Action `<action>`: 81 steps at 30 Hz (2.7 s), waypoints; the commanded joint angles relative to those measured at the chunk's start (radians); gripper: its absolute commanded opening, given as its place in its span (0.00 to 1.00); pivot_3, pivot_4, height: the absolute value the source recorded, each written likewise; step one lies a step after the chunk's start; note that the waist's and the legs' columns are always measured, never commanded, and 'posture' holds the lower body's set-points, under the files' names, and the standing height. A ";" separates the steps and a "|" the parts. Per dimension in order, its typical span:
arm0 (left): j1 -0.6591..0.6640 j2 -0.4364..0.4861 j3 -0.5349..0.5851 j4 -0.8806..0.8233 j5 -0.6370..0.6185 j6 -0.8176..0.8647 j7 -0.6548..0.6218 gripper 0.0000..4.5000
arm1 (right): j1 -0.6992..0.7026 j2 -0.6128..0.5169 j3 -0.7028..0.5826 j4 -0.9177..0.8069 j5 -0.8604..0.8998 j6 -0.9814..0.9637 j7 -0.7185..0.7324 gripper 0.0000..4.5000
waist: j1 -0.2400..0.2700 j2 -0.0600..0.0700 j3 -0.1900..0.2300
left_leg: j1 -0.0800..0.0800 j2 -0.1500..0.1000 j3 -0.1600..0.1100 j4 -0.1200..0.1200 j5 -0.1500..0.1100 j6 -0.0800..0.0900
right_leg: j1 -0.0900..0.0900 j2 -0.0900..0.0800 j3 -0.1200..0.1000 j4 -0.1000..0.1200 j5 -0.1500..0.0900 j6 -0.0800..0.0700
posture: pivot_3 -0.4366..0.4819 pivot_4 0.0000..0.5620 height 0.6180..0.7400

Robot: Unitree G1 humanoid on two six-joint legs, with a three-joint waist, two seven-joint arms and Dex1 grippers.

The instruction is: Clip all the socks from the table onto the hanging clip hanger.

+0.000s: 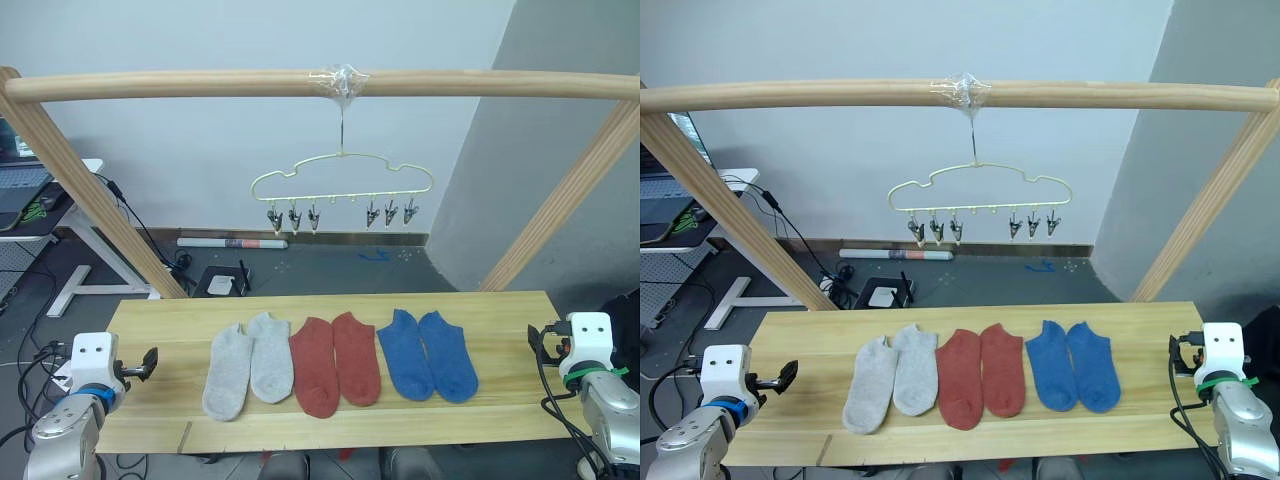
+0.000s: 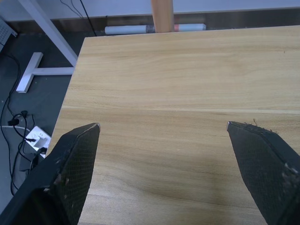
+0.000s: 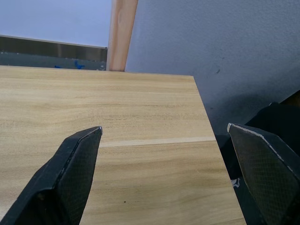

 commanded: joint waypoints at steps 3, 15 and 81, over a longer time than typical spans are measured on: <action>0.009 0.038 -0.010 -0.046 0.031 -0.004 -0.001 0.99 | 0.018 -0.026 -0.001 -0.022 -0.036 -0.073 -0.002 1.00 | 0.000 0.000 0.000 | 0.000 0.000 0.000 0.000 0.000 0.000 | 0.000 0.000 0.000 0.000 0.000 0.000 | 0.60 0.19 1.00; 0.021 0.003 0.005 -0.095 -0.054 -0.021 -0.091 0.99 | 0.010 -0.037 -0.002 -0.011 -0.046 -0.088 0.005 1.00 | 0.001 0.000 0.000 | 0.000 0.000 0.000 0.000 0.000 0.000 | 0.000 0.000 0.000 0.000 0.000 0.000 | 0.61 0.18 1.00; -0.577 -0.357 -0.345 -0.198 0.095 -0.151 0.183 0.63 | -0.491 0.022 0.420 -0.673 0.351 0.515 0.424 1.00 | -0.003 -0.004 0.031 | -0.003 -0.001 -0.003 0.003 0.001 -0.001 | -0.001 -0.001 -0.003 0.000 0.002 0.001 | 0.50 0.29 1.00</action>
